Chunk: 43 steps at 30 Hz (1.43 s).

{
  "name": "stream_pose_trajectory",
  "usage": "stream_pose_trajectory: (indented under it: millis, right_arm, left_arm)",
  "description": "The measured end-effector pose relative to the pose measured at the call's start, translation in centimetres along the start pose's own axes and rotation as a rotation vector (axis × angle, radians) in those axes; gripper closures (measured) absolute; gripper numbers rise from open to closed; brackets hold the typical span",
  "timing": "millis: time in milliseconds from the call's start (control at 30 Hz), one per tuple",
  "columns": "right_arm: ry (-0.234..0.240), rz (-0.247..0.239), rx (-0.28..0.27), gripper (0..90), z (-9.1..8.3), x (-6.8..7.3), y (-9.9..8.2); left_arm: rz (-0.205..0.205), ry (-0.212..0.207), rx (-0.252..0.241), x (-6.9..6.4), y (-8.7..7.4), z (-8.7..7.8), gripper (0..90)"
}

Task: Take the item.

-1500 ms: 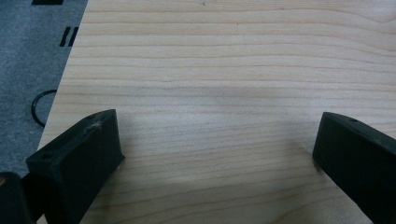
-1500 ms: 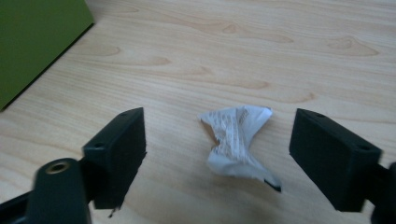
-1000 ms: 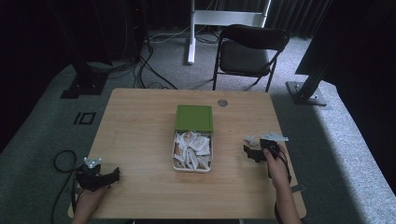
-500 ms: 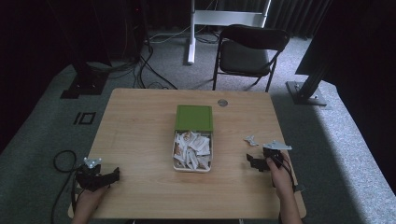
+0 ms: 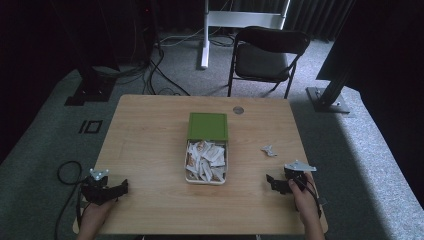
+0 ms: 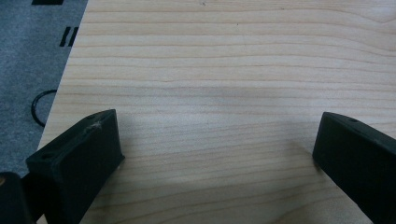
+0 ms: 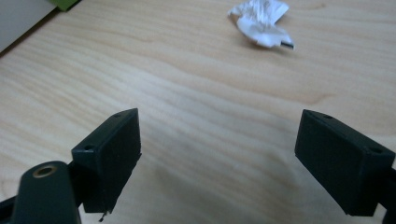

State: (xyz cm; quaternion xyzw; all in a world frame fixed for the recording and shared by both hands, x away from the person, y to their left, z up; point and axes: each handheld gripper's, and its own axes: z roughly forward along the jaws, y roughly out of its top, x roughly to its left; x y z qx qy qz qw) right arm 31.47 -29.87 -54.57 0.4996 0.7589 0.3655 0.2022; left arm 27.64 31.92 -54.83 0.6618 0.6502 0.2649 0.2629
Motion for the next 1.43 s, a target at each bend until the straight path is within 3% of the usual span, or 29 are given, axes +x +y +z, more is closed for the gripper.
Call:
stream_pose_trajectory:
  millis: [300,567,1233,1433]
  right_arm:
    - [0.007,-0.069,0.051,14.2,-0.8,0.4,-1.5]
    - [0.037,-0.103,0.041,14.2,-1.3,0.7,-2.2]
    - [0.227,-0.283,0.051,12.4,-2.3,0.9,-3.2]
    - [0.247,-0.300,0.052,12.4,-2.5,0.8,-3.3]
  left_arm:
    - [0.001,0.000,0.001,0.0,0.0,0.0,1.6]
    - [0.001,0.000,0.001,0.0,0.0,0.0,1.6]
    - [0.001,0.000,0.001,0.0,0.0,0.0,1.6]
    - [0.001,0.000,0.001,0.0,0.0,0.0,1.6]
